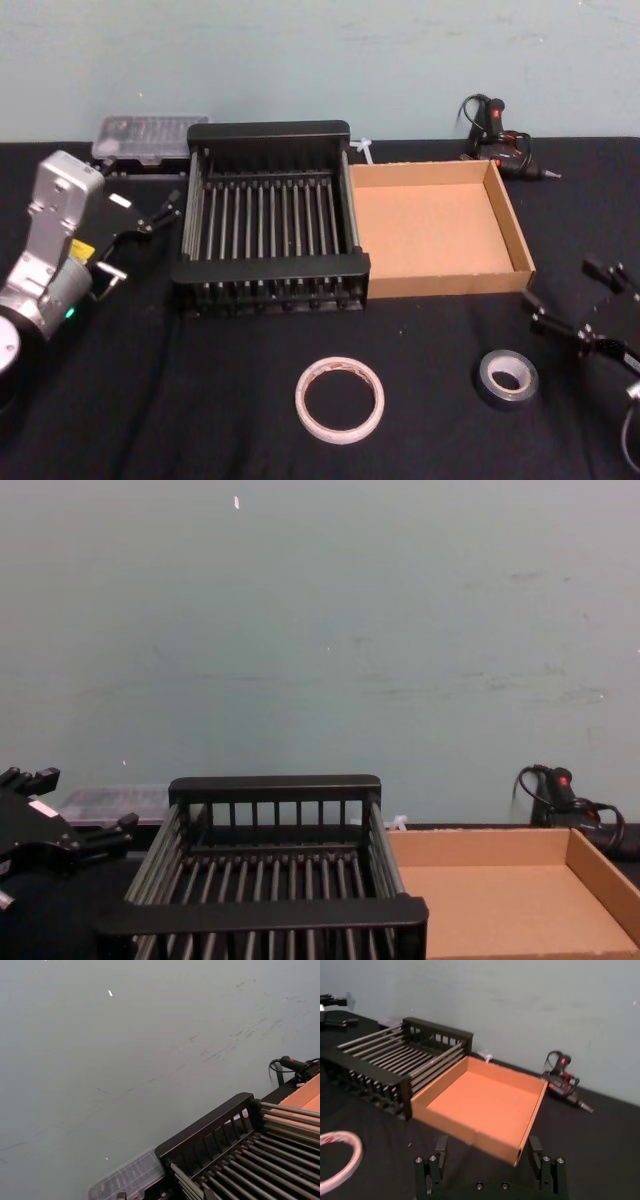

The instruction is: Pick up the white tape and place it into the black box , Pick up the silver tape and place it into the brown box.

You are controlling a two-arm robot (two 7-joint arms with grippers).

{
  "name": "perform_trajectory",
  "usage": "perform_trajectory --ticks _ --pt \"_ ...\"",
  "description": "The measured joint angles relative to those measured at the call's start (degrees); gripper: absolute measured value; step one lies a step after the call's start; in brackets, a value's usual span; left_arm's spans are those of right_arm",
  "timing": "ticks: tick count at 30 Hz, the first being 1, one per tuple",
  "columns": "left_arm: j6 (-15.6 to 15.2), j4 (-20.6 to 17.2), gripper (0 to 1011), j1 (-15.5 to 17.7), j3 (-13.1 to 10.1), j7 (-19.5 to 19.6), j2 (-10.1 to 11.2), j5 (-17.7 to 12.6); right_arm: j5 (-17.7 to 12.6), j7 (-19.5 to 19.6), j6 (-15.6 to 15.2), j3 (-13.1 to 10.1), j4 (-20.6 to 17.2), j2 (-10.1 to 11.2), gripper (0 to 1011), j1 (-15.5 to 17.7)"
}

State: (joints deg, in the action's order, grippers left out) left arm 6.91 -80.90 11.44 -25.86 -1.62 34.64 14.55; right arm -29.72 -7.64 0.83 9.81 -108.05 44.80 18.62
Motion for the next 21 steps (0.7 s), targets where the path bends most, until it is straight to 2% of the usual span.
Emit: perform_trajectory --ticks 6,11,19,21 --pt "0.0 0.0 1001 0.0 0.0 0.0 0.0 0.0 -1.9 -1.76 -2.4 -1.75 -1.39 1.01 1002 3.62" --pt "0.0 0.0 1001 0.0 0.0 0.0 0.0 0.0 -2.26 -2.93 -4.13 -2.1 -1.51 1.45 1002 4.65" --pt "0.0 0.0 1001 -0.01 0.0 0.0 0.0 0.0 -2.24 -3.43 -7.04 -1.83 -0.59 0.69 1002 4.32" --pt "0.0 0.0 1001 -0.01 0.0 0.0 0.0 0.0 -2.31 -3.73 -8.07 -1.46 0.44 -0.29 1002 3.47"
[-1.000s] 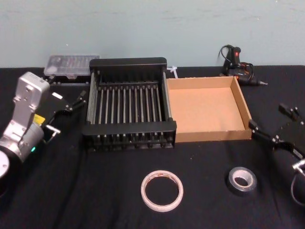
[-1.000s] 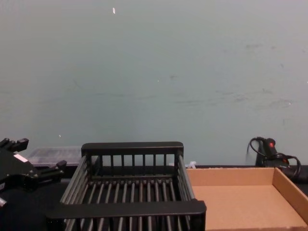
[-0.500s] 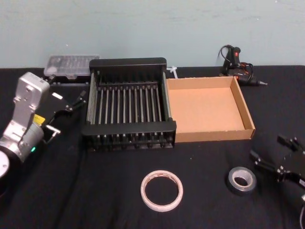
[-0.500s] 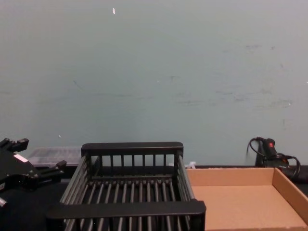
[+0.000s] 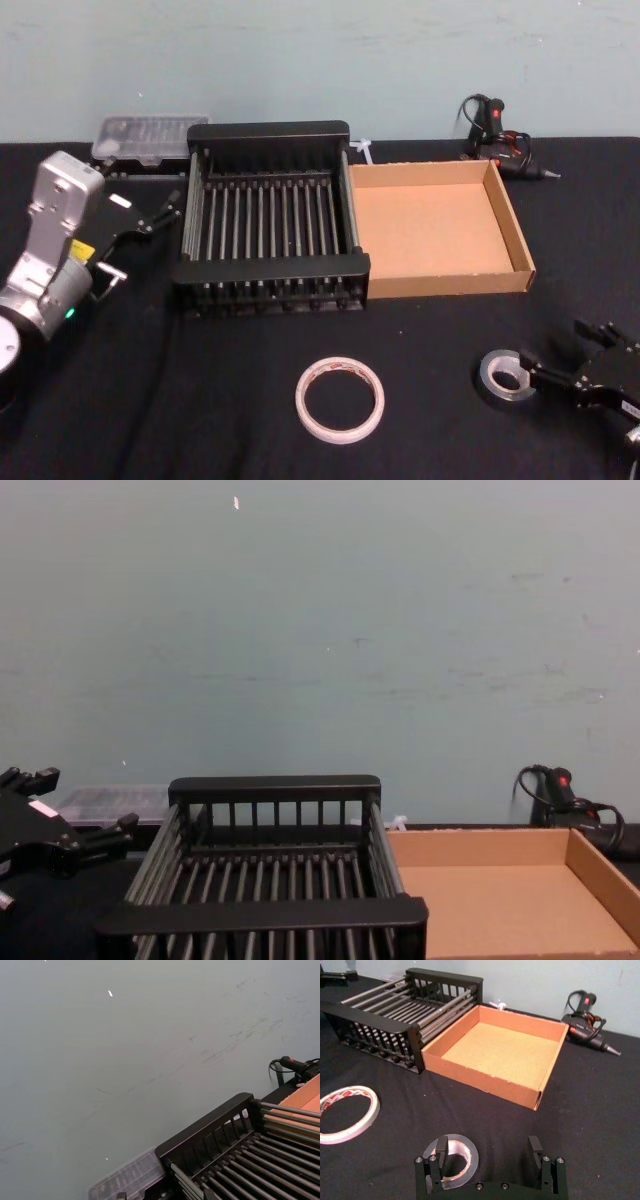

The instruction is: Pick up the white tape and place it into the black box , Pick up the silver tape and place it into the brown box.

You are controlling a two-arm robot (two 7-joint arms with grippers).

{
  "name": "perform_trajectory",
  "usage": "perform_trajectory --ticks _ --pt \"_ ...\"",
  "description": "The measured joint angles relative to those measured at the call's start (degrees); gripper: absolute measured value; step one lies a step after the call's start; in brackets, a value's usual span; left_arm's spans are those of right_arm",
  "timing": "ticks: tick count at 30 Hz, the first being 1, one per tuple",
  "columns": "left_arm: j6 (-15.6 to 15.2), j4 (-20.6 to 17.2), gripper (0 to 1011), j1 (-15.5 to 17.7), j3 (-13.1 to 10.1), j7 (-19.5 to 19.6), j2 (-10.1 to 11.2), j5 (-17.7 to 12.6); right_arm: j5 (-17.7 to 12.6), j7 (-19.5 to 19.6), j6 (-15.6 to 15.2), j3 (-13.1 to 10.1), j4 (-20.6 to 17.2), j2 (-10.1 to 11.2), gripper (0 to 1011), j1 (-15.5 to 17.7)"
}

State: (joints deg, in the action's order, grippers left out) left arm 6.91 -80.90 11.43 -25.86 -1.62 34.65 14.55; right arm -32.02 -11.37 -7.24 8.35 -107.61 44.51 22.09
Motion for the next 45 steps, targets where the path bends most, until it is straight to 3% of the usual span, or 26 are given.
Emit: perform_trajectory --ticks 12,45 --pt "0.0 0.0 1001 0.0 0.0 0.0 0.0 0.0 1.98 -1.41 -2.38 1.49 2.39 -2.03 1002 -2.5" --pt "0.0 0.0 1001 0.0 0.0 0.0 0.0 0.0 6.27 -4.25 -6.85 0.57 5.27 -6.52 1002 -4.81"
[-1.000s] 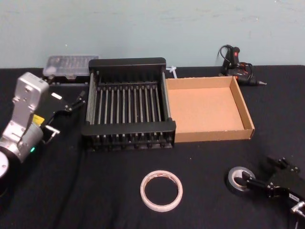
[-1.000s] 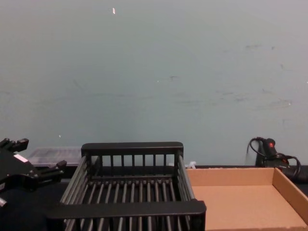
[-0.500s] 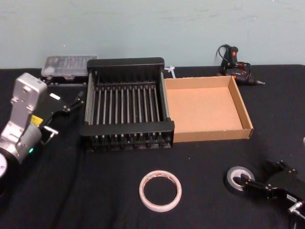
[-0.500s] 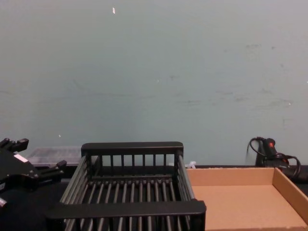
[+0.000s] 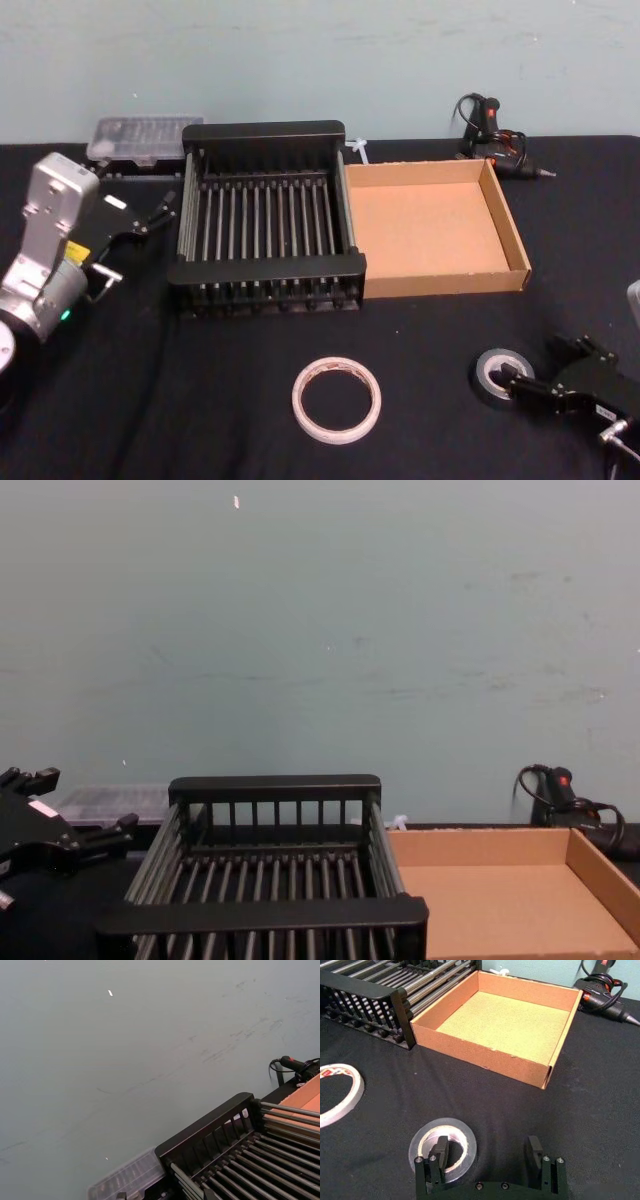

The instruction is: Pick up the white tape and place it into the black box , Pick up the silver tape and place it into the brown box.

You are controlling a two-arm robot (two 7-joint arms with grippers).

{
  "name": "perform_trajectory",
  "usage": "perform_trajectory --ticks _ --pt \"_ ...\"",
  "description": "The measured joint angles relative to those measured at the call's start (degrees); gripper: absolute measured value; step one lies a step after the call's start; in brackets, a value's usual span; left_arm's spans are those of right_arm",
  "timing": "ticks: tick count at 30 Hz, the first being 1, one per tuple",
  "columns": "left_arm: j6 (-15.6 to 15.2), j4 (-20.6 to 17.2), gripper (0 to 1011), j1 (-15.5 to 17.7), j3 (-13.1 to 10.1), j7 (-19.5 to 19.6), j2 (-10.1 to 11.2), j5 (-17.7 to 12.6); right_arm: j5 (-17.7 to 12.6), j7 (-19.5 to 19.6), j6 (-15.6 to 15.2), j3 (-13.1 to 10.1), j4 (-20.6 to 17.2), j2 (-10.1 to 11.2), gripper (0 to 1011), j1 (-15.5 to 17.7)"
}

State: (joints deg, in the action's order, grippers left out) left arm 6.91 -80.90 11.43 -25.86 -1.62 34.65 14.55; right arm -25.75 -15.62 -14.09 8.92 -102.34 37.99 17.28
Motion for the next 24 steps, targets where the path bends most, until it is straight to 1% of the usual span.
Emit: perform_trajectory --ticks 8,20,24 --pt "0.0 0.0 1001 0.0 0.0 0.0 0.0 0.0 0.58 -1.01 -0.68 -0.48 0.66 -1.02 1002 -0.88" --pt "0.0 0.0 1001 0.0 0.0 0.0 0.0 0.0 0.57 -0.81 -0.65 -0.44 0.61 -0.95 1002 -0.77" --pt "0.0 0.0 1001 0.0 0.0 0.0 0.0 0.0 0.58 -0.76 -0.63 -0.42 0.59 -0.93 960 -0.75"
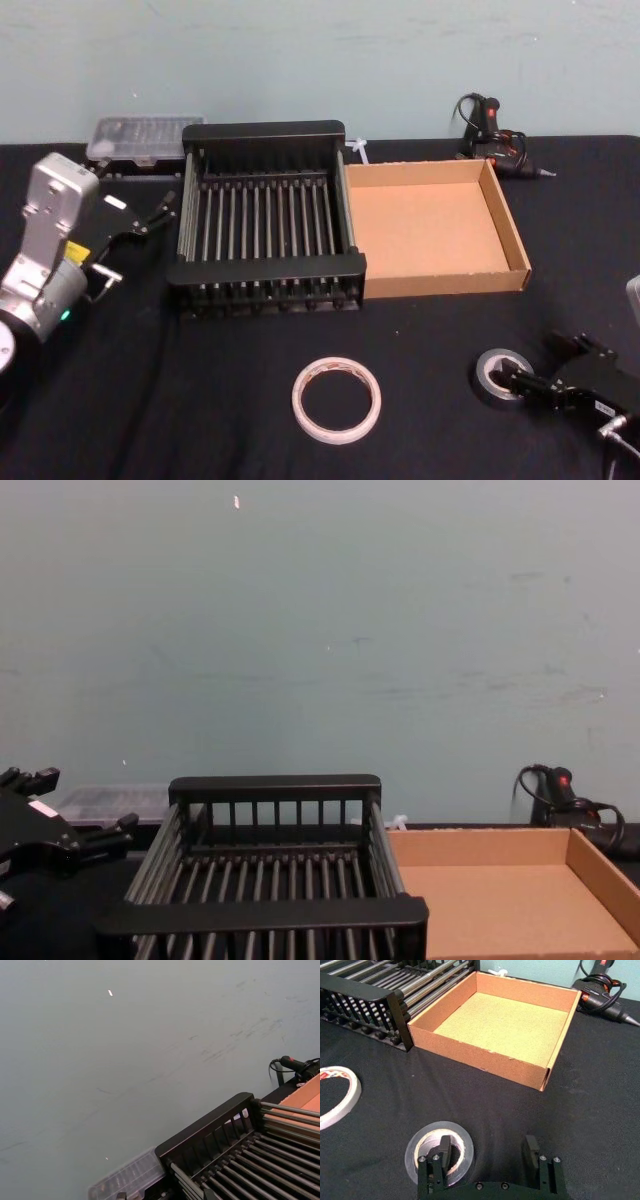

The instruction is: Pick up the white tape and place it into the black box , Pick up the silver tape and place it into the brown box.

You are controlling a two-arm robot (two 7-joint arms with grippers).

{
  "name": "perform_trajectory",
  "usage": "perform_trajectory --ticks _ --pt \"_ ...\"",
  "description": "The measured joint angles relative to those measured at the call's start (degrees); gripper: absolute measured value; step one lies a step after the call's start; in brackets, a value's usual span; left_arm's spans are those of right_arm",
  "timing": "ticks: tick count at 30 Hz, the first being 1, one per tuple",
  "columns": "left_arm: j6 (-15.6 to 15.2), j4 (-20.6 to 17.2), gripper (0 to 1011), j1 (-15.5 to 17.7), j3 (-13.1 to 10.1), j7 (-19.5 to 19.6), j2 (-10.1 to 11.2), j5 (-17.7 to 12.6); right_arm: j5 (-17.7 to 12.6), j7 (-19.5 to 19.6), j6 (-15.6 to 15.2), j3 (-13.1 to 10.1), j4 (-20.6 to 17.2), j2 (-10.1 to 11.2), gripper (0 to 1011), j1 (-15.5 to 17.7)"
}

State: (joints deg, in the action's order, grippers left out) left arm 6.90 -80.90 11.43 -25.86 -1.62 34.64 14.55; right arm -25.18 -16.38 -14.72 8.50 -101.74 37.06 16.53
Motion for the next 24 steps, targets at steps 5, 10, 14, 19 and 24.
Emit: perform_trajectory --ticks 5,10,14,19,24 --pt "0.0 0.0 1001 0.0 0.0 0.0 0.0 0.0 0.0 0.05 0.02 0.03 -0.03 0.03 843 0.02" --pt "0.0 0.0 1001 0.0 0.0 0.0 0.0 0.0 0.0 0.08 0.04 0.05 -0.06 0.05 678 0.05" --pt "0.0 0.0 1001 0.0 0.0 0.0 0.0 0.0 0.0 0.11 0.06 0.05 -0.07 0.06 561 0.07" --pt "0.0 0.0 1001 0.0 0.0 0.0 0.0 0.0 0.0 0.14 0.09 0.05 -0.07 0.06 369 0.07" --pt "0.0 0.0 1001 0.0 0.0 0.0 0.0 0.0 0.0 0.17 0.09 0.05 -0.07 0.06 229 0.07"
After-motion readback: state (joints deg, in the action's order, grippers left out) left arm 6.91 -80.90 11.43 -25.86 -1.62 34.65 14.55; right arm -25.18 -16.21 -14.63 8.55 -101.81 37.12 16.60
